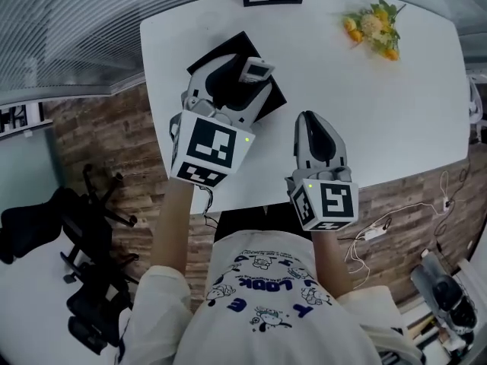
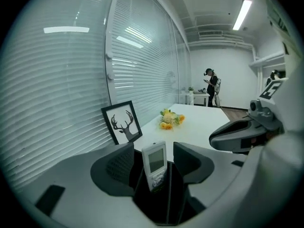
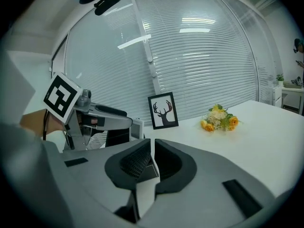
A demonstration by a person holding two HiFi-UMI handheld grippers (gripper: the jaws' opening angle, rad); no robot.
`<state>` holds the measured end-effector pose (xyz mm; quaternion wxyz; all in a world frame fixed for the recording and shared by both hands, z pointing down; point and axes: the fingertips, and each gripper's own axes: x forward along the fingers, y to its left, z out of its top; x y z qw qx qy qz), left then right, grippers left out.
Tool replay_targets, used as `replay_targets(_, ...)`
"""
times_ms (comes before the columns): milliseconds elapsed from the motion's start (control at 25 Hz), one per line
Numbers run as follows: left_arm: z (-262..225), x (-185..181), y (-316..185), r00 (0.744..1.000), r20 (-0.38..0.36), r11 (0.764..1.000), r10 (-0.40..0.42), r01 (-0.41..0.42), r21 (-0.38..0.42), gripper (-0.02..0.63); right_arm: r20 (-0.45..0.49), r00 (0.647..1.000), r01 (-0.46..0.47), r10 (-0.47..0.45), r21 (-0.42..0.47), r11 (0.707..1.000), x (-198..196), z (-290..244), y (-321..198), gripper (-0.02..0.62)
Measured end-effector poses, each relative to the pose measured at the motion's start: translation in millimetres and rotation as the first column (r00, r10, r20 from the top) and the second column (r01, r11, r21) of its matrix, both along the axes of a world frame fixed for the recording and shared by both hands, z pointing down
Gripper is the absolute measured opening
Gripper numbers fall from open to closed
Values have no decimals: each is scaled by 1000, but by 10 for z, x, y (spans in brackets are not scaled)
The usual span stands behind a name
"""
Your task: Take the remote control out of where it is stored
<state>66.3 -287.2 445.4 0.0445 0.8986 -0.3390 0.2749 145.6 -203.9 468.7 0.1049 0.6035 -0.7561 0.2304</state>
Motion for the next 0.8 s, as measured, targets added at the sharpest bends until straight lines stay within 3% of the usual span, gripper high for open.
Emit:
replay_targets(400, 412, 226, -198, 984, 146, 991, 106, -93, -98, 273, 16, 1000, -14, 15, -40, 999, 259, 202, -194, 46)
replay_targets(800, 465, 276, -199, 988, 109, 988, 108, -94, -127, 207, 13, 1000, 18, -17, -52, 998, 296, 256, -276, 47)
